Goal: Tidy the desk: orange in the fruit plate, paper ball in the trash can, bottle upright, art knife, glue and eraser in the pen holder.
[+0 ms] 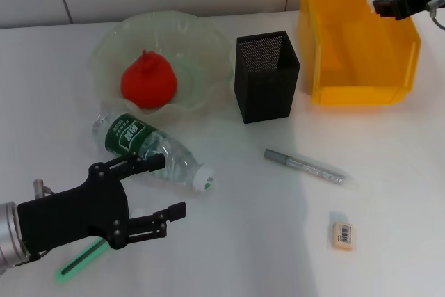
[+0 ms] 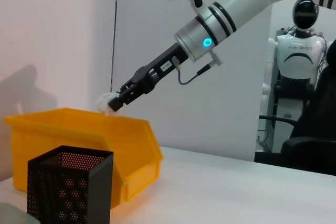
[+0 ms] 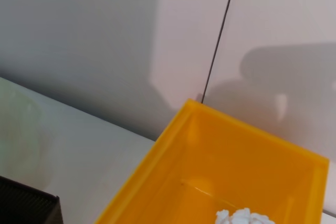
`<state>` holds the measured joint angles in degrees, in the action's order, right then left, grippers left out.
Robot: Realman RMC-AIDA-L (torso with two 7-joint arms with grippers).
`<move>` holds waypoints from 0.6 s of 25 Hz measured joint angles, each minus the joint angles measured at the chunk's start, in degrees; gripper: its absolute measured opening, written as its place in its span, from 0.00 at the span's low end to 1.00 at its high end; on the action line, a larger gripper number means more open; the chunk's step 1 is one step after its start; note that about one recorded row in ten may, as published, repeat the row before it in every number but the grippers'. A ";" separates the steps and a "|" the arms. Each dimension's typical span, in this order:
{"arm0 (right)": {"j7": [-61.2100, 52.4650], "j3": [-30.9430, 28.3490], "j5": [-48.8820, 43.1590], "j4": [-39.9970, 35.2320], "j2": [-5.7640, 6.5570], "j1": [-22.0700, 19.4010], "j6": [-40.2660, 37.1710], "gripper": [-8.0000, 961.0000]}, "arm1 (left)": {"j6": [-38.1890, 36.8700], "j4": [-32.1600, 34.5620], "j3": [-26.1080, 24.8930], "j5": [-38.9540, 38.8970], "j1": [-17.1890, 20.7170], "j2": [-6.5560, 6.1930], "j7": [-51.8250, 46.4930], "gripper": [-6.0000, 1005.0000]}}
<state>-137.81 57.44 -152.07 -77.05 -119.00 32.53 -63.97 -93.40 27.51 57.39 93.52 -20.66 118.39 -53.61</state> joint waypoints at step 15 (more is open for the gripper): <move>0.85 0.68 1.60 -2.65 -0.07 0.00 -3.85 0.76 | 0.00 0.00 0.00 0.00 -0.12 0.00 0.00 0.80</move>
<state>-136.96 58.12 -150.48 -79.70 -119.08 32.53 -67.82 -93.40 27.51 57.39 93.52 -20.78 118.39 -53.61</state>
